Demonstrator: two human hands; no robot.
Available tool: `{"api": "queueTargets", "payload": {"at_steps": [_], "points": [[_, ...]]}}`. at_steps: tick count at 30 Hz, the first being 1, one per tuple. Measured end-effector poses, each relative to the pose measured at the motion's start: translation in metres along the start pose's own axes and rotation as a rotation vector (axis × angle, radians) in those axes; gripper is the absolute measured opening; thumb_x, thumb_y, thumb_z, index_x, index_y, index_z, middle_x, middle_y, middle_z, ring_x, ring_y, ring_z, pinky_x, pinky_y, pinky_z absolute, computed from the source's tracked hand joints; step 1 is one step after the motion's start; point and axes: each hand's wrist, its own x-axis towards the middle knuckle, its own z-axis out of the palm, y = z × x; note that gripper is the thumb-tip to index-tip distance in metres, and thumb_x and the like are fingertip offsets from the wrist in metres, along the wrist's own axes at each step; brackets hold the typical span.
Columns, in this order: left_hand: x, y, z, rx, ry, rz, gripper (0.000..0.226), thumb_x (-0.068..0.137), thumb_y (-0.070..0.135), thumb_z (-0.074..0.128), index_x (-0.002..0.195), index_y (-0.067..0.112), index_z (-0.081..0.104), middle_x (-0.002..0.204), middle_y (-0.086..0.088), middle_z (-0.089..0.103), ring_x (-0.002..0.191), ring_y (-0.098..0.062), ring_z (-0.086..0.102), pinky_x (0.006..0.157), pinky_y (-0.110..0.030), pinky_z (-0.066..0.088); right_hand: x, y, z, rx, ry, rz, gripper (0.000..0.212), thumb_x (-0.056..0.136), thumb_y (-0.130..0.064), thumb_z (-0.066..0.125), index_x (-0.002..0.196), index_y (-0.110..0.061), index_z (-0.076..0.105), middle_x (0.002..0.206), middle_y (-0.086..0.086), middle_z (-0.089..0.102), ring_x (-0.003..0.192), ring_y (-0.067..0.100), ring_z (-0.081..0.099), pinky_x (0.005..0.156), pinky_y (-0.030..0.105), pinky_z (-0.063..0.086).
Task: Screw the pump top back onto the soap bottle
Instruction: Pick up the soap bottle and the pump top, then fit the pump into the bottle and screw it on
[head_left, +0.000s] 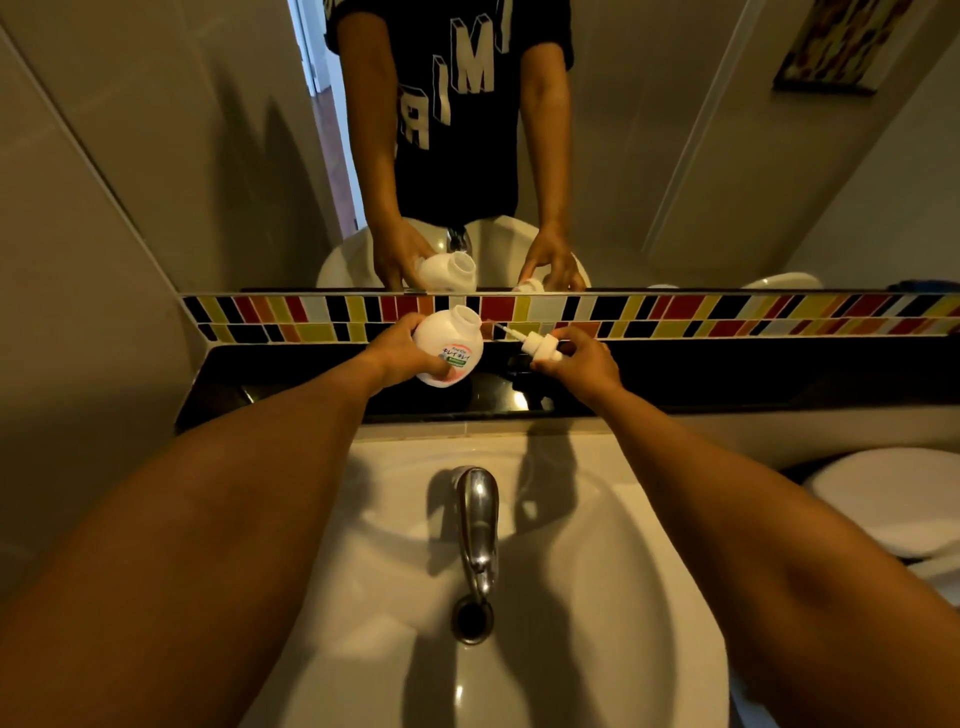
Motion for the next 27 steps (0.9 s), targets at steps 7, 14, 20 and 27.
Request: {"api": "queueTargets", "payload": {"at_steps": [7,14,20,27], "points": [[-0.007,0.008,-0.018,0.167,-0.018,0.013,0.082,0.068,0.013,0.085,0.137,0.019,0.042,0.135,-0.011,0.053,0.123,-0.033,0.053,0.101,-0.05,0.049,-0.006,-0.021,-0.021,-0.072,-0.013,-0.143,0.051,0.074,-0.039,0.082,0.117,-0.04,0.055,0.119,0.001,0.066,0.114,0.029,0.058,0.092,0.052,0.053],[-0.012,0.013,-0.022,0.311,-0.013,0.058,0.083,0.064,0.02,0.088,0.135,0.023,0.045,0.135,-0.012,0.051,0.122,-0.034,0.054,0.099,-0.05,0.051,-0.018,-0.046,-0.039,-0.448,-0.031,-0.36,0.062,0.08,-0.041,0.075,0.137,-0.03,0.054,0.135,0.004,0.06,0.134,0.029,0.039,0.108,0.05,0.027],[-0.014,0.022,-0.016,0.382,-0.024,0.077,0.086,0.062,0.023,0.088,0.137,0.025,0.044,0.135,-0.011,0.051,0.121,-0.034,0.054,0.1,-0.052,0.05,-0.023,-0.071,-0.04,-0.582,-0.095,-0.459,0.063,0.079,-0.038,0.077,0.137,-0.032,0.054,0.136,0.012,0.048,0.127,0.034,0.042,0.103,0.046,0.042],[-0.015,0.02,-0.017,0.372,-0.028,0.079,0.085,0.059,0.023,0.089,0.133,0.024,0.048,0.13,-0.01,0.055,0.117,-0.032,0.056,0.098,-0.052,0.051,-0.025,-0.08,-0.035,-0.582,-0.133,-0.489,0.062,0.078,-0.032,0.079,0.136,-0.032,0.057,0.141,0.012,0.044,0.124,0.035,0.05,0.1,0.045,0.048]]}}
